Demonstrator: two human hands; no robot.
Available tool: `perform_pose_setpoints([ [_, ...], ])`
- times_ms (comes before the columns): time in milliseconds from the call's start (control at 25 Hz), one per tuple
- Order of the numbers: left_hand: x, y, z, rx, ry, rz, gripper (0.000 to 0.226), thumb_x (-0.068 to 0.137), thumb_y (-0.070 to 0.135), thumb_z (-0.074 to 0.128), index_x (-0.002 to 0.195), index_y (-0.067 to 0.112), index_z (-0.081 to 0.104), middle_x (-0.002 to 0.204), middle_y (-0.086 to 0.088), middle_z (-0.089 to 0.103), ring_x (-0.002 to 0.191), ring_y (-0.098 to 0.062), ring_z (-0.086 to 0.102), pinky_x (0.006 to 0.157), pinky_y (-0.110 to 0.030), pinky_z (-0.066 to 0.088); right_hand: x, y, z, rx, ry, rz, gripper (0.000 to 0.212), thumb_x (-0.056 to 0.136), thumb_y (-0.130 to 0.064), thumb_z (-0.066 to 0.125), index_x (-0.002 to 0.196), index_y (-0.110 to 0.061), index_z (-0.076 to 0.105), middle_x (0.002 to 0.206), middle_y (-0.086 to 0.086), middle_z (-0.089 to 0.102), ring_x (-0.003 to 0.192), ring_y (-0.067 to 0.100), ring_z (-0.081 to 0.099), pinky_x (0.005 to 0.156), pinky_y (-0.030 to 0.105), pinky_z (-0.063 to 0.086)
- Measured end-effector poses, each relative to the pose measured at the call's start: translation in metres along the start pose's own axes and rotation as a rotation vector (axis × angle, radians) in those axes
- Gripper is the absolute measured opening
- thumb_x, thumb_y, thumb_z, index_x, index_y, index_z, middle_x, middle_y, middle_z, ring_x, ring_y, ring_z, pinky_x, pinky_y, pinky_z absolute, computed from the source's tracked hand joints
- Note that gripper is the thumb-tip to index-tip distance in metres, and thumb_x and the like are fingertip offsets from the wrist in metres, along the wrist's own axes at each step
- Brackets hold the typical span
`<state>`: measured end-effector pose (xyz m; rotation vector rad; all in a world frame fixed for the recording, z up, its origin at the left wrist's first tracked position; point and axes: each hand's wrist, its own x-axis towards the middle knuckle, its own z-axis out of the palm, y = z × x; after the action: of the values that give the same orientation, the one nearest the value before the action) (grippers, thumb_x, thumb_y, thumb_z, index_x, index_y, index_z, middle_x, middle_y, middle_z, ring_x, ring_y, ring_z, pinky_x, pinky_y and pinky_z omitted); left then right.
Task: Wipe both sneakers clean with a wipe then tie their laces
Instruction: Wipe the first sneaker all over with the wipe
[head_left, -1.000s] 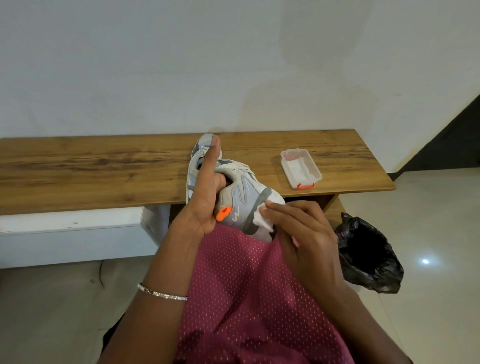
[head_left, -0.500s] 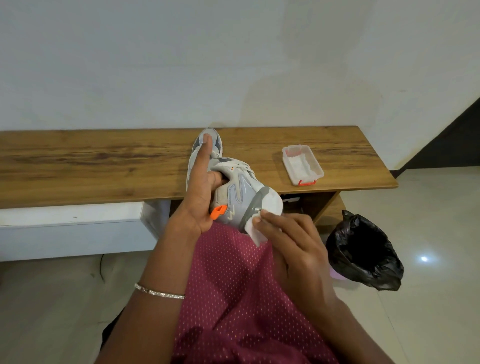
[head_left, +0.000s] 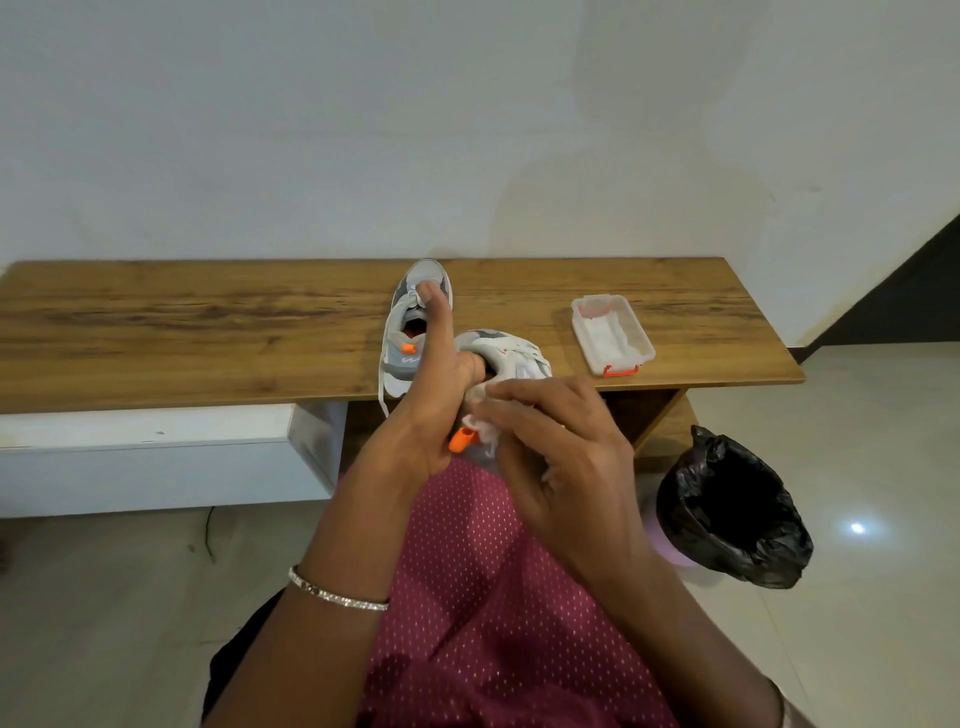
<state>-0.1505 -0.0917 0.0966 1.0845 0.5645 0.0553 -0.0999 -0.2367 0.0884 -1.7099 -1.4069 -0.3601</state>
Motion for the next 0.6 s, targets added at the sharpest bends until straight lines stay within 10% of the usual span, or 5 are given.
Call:
perform_pose_setpoints([
  [160,0.003,0.001,-0.002,0.073,-0.009,-0.003,0.153,0.049,0.109,0.015,0.122,-0.02,0.053,0.11,-0.045,0.056,0.092,-0.036,0.051,0.058,-0.03,0.041,-0.008,-0.001,-0.004,0.016,-0.044,-0.036,0.018,0.09,-0.011,0.073,0.107,-0.008,0.076,0.114,0.003,0.071,0.101,0.018,0.063,0.085,0.031,0.051],
  [280,0.008,-0.002,0.001,0.061,0.031,0.034,0.14,0.056,0.105,0.014,0.111,-0.016,0.059,0.099,-0.033,0.054,0.078,-0.036,0.053,0.061,-0.031,0.05,0.008,0.012,-0.012,0.078,-0.039,0.063,0.019,0.089,-0.013,0.074,0.108,-0.012,0.077,0.109,0.0,0.073,0.102,0.012,0.065,0.084,0.031,0.053],
  [400,0.012,-0.004,0.006,-0.034,0.023,0.11,0.116,0.056,0.105,0.022,0.111,0.009,0.056,0.111,-0.028,0.054,0.1,-0.039,0.052,0.1,-0.05,0.048,0.019,0.018,-0.011,0.072,0.016,0.151,0.019,0.088,-0.013,0.076,0.106,-0.014,0.077,0.105,-0.003,0.075,0.1,0.007,0.067,0.083,0.03,0.054],
  [600,0.011,-0.002,0.003,0.088,0.088,0.041,0.126,0.05,0.108,0.01,0.093,0.0,0.058,0.07,-0.016,0.045,0.056,-0.03,0.038,0.051,-0.022,0.035,0.008,-0.005,-0.011,0.128,0.003,0.166,0.013,0.085,-0.01,0.078,0.097,-0.015,0.076,0.095,-0.008,0.074,0.091,0.007,0.066,0.076,0.03,0.054],
])
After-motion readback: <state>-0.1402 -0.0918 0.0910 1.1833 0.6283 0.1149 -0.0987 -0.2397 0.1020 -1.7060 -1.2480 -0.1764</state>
